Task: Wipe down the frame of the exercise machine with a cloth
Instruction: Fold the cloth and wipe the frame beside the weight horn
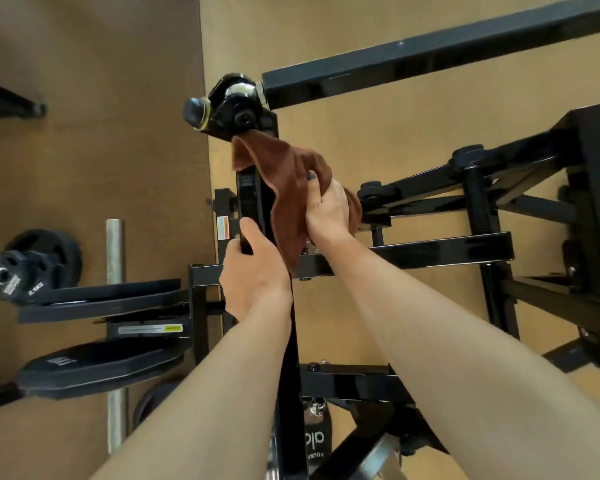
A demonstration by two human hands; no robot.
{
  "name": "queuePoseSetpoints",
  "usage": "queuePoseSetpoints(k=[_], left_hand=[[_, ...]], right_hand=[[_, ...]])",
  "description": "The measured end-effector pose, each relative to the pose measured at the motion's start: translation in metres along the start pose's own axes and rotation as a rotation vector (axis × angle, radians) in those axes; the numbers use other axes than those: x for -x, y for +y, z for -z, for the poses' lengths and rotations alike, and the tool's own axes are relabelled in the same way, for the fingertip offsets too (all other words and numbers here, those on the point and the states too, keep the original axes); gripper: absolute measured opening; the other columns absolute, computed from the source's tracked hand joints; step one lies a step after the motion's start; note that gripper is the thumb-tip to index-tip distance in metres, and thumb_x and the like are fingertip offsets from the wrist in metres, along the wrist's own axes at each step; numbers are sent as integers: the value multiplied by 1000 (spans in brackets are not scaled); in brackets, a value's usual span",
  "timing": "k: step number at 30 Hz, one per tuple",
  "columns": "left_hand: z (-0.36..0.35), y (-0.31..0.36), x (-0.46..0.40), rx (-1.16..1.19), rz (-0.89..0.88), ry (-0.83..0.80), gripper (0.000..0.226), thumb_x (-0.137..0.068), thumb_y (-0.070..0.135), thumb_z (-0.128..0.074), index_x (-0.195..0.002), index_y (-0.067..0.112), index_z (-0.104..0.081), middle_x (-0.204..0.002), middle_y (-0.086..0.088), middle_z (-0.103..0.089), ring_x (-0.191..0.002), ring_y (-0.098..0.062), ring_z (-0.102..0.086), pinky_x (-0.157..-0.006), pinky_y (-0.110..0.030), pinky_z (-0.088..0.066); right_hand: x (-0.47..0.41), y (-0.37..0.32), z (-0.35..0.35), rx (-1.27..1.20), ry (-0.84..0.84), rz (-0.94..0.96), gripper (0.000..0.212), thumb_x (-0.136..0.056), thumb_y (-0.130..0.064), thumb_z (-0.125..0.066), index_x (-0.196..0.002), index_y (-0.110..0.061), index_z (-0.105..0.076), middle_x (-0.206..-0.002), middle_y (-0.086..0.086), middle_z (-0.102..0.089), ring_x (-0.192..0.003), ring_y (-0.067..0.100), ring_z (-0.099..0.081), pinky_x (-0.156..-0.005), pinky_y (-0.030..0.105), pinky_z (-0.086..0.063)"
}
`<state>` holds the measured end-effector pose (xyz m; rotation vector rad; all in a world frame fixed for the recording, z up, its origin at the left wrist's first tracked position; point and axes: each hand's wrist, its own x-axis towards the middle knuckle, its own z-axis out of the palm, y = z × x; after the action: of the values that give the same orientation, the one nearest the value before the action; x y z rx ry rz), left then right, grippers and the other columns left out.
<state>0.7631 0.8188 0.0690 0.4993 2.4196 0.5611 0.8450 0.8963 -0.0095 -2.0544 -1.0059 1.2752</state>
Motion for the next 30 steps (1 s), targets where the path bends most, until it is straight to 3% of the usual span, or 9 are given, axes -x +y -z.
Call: queuePoseSetpoints(k=[3, 6, 10, 15, 18, 22, 27, 30], left_hand=[[-7, -1, -4, -75, -30, 46, 55, -95, 79, -16, -76, 36, -45, -71, 16, -45, -71, -16, -50, -75, -39, -48], [-10, -3, -5, -128, -72, 69, 56, -97, 75, -12, -72, 36, -41, -69, 14, -47, -63, -7, -45, -63, -33, -39], [-9, -4, -3, -160, -85, 50, 54, -101, 71, -13, -81, 32, -44, -70, 15, -43, -63, -5, -42, -64, -32, -38], [-7, -1, -1, -181, -76, 39, 54, -100, 70, -11, -97, 29, -46, -82, 7, -48, -81, -22, -54, -74, -39, -45], [-8, 0, -1, -169, -88, 53, 54, -101, 69, -12, -94, 29, -47, -71, 12, -42, -65, -12, -47, -68, -35, -38], [-10, -4, -3, -172, -89, 60, 55, -102, 67, -12, -91, 29, -49, -70, 12, -45, -63, -5, -41, -66, -35, -37], [-12, -6, -5, -154, -104, 59, 56, -103, 67, -13, -88, 28, -51, -73, 10, -50, -66, -8, -47, -56, -27, -32], [-11, -4, -2, -155, -108, 50, 53, -103, 66, -14, -78, 31, -45, -73, 9, -50, -66, -8, -47, -57, -28, -32]], right_hand=[[-27, 21, 10, 36, 11, -82, 67, -102, -66, -30, -140, -15, -52, -141, 9, -57, -136, 30, -48, -117, 50, -35], [-46, 36, 16, 50, 64, -169, 65, -105, -61, -30, -143, -12, -51, -144, 13, -54, -138, 32, -45, -118, 48, -33], [-34, 20, 10, 40, 98, -211, 64, -107, -56, -31, -152, -12, -43, -157, 10, -43, -149, 28, -33, -124, 47, -22], [34, -16, -22, -149, 125, -4, 65, -105, -55, -40, -154, -13, -39, -158, 9, -41, -151, 28, -28, -125, 53, -18], [17, -8, -15, -114, 121, -37, 63, -104, -58, -38, -148, -14, -47, -154, 9, -46, -147, 27, -34, -124, 49, -23], [-37, 24, 4, -11, 146, -186, 59, -106, -55, -36, -140, -11, -57, -145, 10, -57, -140, 28, -44, -120, 44, -30], [-77, 50, 24, 80, 93, -462, 64, -108, -53, -28, -157, -13, -37, -166, 10, -28, -153, 30, -24, -126, 45, -17], [-62, 34, 21, 22, 119, -528, 60, -108, -52, -29, -153, -15, -43, -162, 14, -32, -149, 34, -28, -124, 46, -22]])
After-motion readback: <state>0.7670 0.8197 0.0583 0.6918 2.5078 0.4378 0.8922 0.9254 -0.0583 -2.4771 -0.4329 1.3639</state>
